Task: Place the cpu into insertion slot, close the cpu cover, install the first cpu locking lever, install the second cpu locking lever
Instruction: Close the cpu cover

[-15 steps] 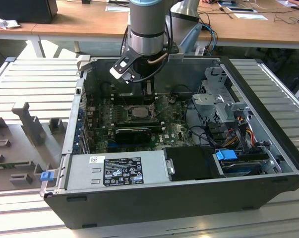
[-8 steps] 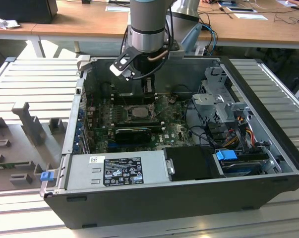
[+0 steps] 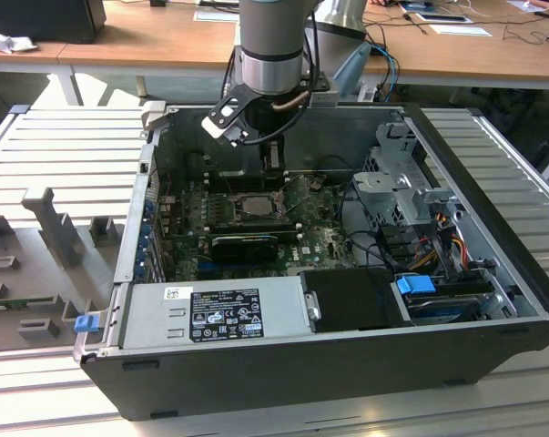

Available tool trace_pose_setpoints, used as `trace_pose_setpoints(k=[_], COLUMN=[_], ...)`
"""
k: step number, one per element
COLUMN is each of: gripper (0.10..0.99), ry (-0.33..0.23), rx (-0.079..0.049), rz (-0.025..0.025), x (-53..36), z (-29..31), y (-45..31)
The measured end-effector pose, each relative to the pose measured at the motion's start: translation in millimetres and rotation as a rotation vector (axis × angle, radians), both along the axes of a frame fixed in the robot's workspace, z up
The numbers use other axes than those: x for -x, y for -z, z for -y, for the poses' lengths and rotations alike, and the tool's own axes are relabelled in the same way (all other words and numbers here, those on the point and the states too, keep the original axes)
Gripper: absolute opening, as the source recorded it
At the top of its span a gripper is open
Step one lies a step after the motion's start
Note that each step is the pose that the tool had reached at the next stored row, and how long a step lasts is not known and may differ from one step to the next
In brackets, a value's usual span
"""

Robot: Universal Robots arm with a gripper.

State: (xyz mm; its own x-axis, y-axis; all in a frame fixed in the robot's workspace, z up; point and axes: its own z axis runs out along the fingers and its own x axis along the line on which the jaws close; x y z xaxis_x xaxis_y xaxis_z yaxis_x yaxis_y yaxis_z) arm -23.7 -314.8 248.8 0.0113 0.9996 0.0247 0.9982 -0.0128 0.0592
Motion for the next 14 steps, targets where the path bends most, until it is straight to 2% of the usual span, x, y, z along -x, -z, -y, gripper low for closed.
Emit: trace_pose_setpoints(k=[3, 7, 11, 14], gripper=[0.106, 0.106, 0.106, 0.106], ry=[0.0, 0.0, 0.0, 0.0], rx=[0.0, 0.0, 0.0, 0.0], rz=[-0.0005, -0.0006, -0.0007, -0.0029], x=[-2.8, -3.1, -4.6, -10.4], z=[-0.2, -0.4, -0.5, -0.4], y=[-0.8, -8.3, -9.0, -9.2])
